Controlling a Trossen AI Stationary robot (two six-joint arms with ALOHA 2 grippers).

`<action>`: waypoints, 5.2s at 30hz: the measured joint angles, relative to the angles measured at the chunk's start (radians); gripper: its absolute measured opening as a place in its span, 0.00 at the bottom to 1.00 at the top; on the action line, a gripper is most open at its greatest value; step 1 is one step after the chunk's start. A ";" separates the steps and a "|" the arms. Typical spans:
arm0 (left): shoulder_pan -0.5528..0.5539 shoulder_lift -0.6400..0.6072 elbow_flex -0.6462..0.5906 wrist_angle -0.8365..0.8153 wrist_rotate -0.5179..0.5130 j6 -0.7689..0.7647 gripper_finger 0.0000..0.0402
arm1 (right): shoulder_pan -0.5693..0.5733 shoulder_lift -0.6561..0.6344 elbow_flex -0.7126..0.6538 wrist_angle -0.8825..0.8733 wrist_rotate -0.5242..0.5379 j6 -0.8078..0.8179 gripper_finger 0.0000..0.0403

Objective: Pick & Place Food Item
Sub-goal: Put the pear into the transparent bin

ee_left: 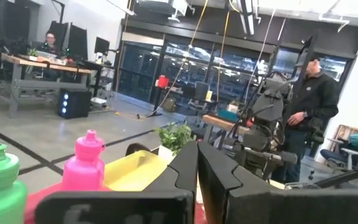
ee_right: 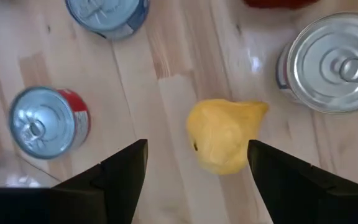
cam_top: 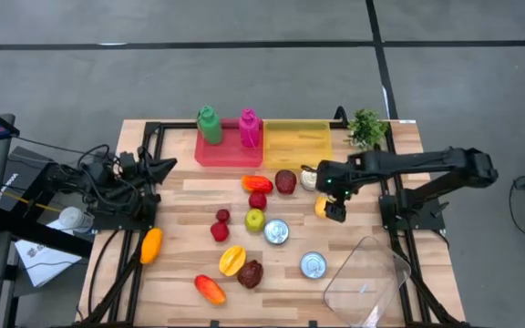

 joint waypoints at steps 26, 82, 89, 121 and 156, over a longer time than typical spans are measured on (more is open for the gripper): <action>0.000 -0.001 -0.198 -0.090 -0.025 -0.154 0.00 | 0.003 0.185 0.000 0.021 0.071 -0.018 0.68; 0.002 0.094 -0.302 0.098 -0.114 -0.231 0.00 | -0.019 0.184 -0.196 0.262 0.079 -0.085 0.76; 0.002 0.094 -0.302 0.098 -0.114 -0.231 0.00 | -0.016 0.184 -0.194 0.261 0.045 -0.045 0.76; 0.002 0.094 -0.302 0.108 -0.114 -0.231 0.00 | -0.121 -0.322 0.058 0.962 -0.321 0.205 0.75; 0.002 0.094 -0.302 0.109 -0.114 -0.231 0.00 | -0.290 -0.190 0.056 0.794 0.176 0.022 0.75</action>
